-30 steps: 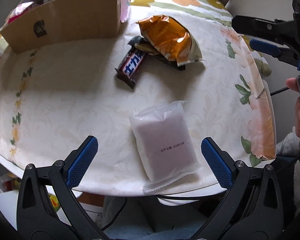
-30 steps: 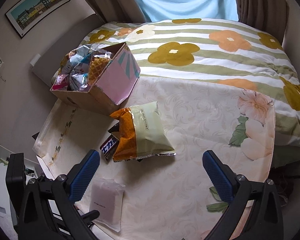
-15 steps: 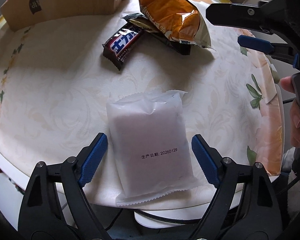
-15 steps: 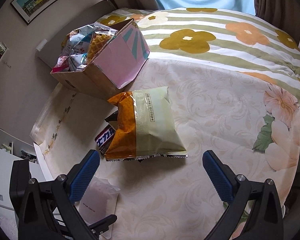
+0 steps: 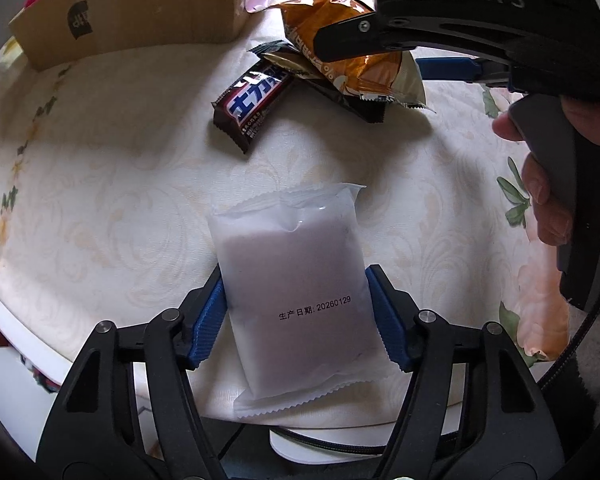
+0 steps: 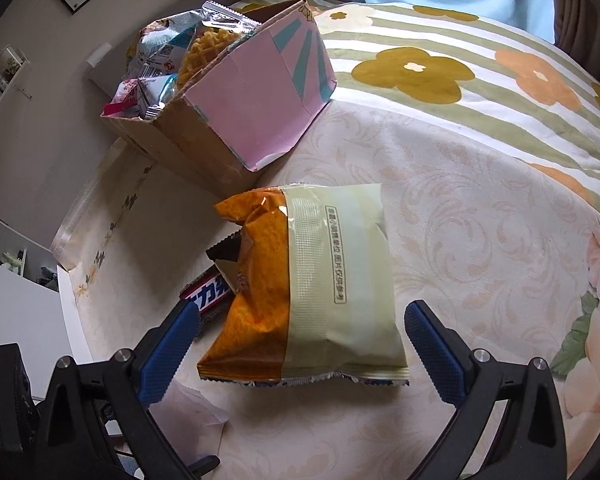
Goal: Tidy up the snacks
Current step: 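Grasp the white packet with the left tool while the right tool grasps the orange-and-cream bag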
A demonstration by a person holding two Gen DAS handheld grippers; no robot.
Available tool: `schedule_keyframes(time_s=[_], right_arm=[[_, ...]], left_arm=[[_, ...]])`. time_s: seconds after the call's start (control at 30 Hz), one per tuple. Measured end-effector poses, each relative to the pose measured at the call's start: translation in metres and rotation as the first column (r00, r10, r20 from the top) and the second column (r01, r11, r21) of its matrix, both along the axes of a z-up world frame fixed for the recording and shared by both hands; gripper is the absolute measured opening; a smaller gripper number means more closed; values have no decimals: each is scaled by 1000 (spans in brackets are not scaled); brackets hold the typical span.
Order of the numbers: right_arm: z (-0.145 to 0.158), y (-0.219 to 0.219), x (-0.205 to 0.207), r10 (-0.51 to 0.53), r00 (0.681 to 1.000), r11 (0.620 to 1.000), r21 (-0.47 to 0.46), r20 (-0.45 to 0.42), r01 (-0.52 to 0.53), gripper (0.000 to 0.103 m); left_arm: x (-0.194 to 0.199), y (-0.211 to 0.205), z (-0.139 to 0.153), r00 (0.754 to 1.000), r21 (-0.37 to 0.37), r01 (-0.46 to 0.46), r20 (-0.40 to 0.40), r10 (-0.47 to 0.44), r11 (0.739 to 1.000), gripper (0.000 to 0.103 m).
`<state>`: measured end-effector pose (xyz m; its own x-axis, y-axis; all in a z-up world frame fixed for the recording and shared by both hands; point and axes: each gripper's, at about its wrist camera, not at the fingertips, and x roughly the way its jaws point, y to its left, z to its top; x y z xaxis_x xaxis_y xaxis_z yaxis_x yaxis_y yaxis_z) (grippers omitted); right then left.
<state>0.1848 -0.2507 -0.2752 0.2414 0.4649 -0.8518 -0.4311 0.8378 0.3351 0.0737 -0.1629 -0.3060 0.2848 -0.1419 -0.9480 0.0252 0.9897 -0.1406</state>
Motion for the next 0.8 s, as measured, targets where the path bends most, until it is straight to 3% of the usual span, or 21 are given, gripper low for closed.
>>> schedule_keyframes(time_s=[0.13,0.27,0.47,0.8], right_arm=[[-5,5,9,0,1000,1000,20,-9,0,99],[-9,5,16,-15,1000,999,43,-19,16,79],[-2,5,16,-37,999,998,46,-22,37,65],[42,-1,-16,-81,996,995,67,49,78,64]], left_arm=[[-1,11,3,1000,-3,-17,2,17,1000,63],[1,16,4,1000,-5,-30,2,30,1000,63],[4,20,5,999,-11,-45,-12,45,999,63],[4,40,32,998,-21,-53,29,54,998,62]])
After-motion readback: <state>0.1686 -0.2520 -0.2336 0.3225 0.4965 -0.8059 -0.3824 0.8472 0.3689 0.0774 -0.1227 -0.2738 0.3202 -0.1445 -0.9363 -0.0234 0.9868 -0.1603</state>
